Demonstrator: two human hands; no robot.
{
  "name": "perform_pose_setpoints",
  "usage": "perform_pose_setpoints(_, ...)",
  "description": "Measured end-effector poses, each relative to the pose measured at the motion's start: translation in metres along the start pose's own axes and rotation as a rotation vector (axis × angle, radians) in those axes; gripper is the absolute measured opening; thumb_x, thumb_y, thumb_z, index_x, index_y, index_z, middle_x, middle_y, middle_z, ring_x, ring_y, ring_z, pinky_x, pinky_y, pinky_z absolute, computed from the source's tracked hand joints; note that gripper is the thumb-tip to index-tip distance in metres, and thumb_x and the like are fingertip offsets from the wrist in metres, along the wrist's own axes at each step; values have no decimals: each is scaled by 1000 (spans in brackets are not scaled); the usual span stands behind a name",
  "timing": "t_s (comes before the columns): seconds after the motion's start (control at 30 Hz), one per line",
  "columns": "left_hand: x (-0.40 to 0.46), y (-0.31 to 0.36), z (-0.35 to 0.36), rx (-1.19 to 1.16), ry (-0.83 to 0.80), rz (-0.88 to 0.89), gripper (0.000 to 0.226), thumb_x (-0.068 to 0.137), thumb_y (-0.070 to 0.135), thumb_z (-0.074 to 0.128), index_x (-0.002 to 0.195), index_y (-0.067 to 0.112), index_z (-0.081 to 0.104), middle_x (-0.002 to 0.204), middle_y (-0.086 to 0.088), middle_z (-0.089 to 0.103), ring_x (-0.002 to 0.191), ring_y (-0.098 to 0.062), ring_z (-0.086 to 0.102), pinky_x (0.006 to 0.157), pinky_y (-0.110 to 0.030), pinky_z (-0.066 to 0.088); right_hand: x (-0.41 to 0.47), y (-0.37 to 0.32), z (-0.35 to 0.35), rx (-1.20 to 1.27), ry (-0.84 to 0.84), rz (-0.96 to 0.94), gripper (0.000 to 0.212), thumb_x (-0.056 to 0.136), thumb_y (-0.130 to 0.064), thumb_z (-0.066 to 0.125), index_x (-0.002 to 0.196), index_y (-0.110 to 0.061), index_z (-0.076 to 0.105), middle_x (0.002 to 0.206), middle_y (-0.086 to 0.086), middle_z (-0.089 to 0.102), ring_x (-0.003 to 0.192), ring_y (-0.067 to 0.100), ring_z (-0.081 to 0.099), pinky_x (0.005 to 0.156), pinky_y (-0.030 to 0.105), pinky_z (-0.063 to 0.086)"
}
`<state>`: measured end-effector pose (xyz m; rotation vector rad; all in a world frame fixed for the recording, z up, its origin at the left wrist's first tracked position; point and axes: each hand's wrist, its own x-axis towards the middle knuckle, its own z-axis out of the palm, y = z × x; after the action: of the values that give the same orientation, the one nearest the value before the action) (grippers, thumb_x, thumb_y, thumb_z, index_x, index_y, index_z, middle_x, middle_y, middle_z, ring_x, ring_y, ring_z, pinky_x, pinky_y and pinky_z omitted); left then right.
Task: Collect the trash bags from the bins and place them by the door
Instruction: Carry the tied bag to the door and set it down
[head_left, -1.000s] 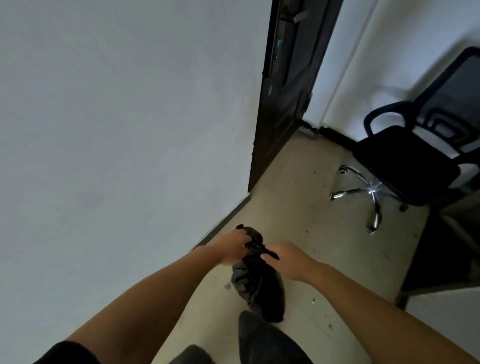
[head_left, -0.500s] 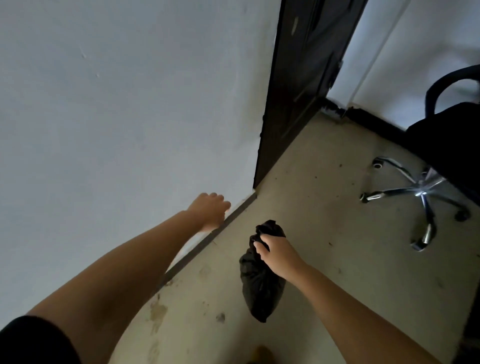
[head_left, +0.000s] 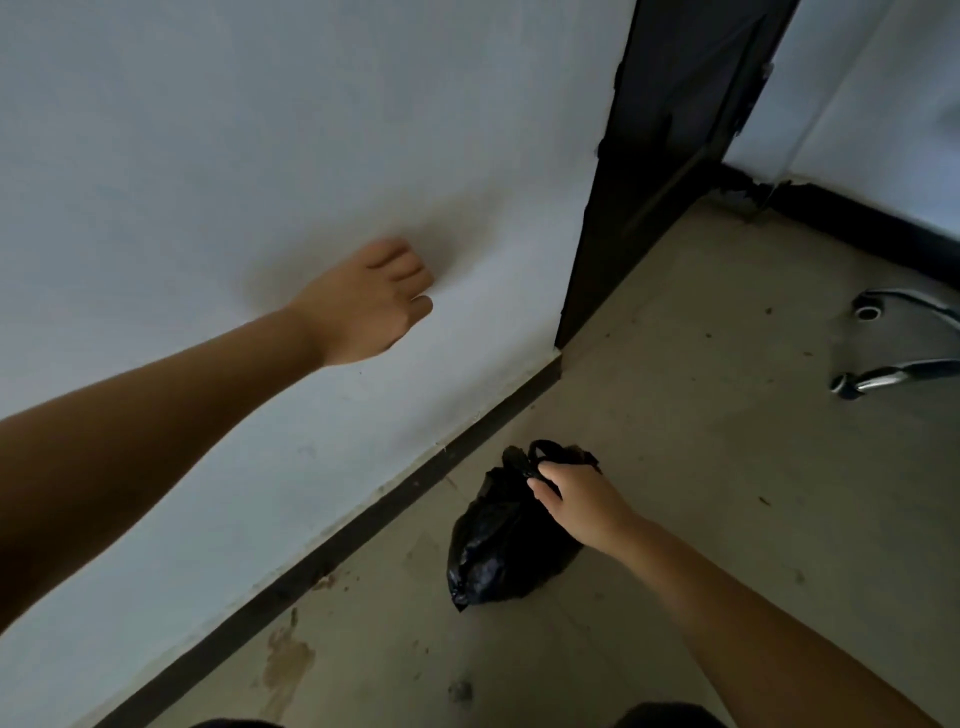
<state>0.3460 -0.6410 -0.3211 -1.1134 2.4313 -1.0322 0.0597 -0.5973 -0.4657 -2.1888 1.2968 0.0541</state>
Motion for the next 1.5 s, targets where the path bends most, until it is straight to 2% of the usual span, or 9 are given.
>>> perform_pose_setpoints(0.33, -1, 1, 6, -49, 81, 1, 28, 83, 1, 37, 65, 7, 56, 71, -10, 56, 77, -31, 55, 92, -41, 39, -5, 5, -7, -116, -133, 119, 39, 100, -33, 38, 64, -22, 29, 68, -2, 39, 56, 12, 37, 54, 26, 28)
perform_pose_setpoints(0.43, -2, 2, 0, -101, 25, -33, 26, 82, 2, 40, 68, 7, 61, 75, -11, 60, 80, -32, 57, 98, -41, 36, -14, -5, -42, -170, -171, 171, 26, 99, -34, 42, 101, -13, 56, 109, 8, 56, 97, 25, 56, 78, 33, 43)
perform_pose_setpoints(0.5, -1, 2, -5, -156, -45, -48, 27, 81, 4, 40, 71, 6, 64, 78, -12, 62, 80, -32, 58, 100, -41, 33, -23, -14, -71, -186, -182, 189, 37, 97, -36, 44, 125, -12, 52, 125, 9, 55, 112, 27, 55, 88, 34, 45)
perform_pose_setpoints(0.6, 0, -3, -18, -291, -129, -48, 24, 77, 10, 46, 78, 7, 70, 82, -12, 65, 80, -32, 61, 99, -41, 34, -35, -30, -119, -204, -212, 174, 41, 97, -36, 44, 132, -14, 48, 132, 8, 53, 117, 26, 52, 94, 36, 44)
perform_pose_setpoints(0.67, 2, -13, -34, -395, -278, -45, 28, 81, 16, 50, 100, 11, 70, 99, -10, 66, 94, -29, 61, 103, -40, 36, -43, -41, -152, -237, -209, 160, 41, 97, -38, 44, 131, -16, 48, 132, 7, 52, 119, 25, 50, 97, 38, 43)
perform_pose_setpoints(0.77, 14, -34, -71, -624, -617, -77, 42, 96, 22, 37, 137, 16, 44, 132, -8, 52, 123, -26, 46, 109, -36, 33, -54, -59, -206, -287, -186, 157, 40, 96, -40, 45, 129, -18, 49, 132, 4, 53, 121, 25, 49, 100, 39, 39)
perform_pose_setpoints(0.9, 37, -70, -139, -962, -867, -240, 45, 98, 26, 38, 143, 20, 33, 143, -7, 43, 129, -25, 44, 106, -39, 39, -72, -93, -277, -319, -195, 137, 42, 97, -40, 42, 132, -17, 47, 135, 4, 51, 123, 25, 47, 103, 41, 37)
perform_pose_setpoints(1.2, 31, -134, -289, -1187, -729, -572, 42, 98, 32, 36, 139, 20, 36, 139, -7, 49, 121, -26, 51, 100, -41, 44, -137, -181, -402, -394, -79, 76, 38, 99, -36, 38, 130, -16, 47, 130, 6, 50, 119, 25, 49, 106, 42, 33)
perform_pose_setpoints(1.5, -17, -137, -375, -1114, -655, -694, 45, 99, 33, 36, 142, 19, 33, 143, -8, 45, 127, -27, 46, 103, -42, 42, -197, -213, -421, -432, 100, -52, 38, 99, -36, 36, 131, -16, 45, 128, 4, 53, 119, 24, 49, 102, 39, 38)
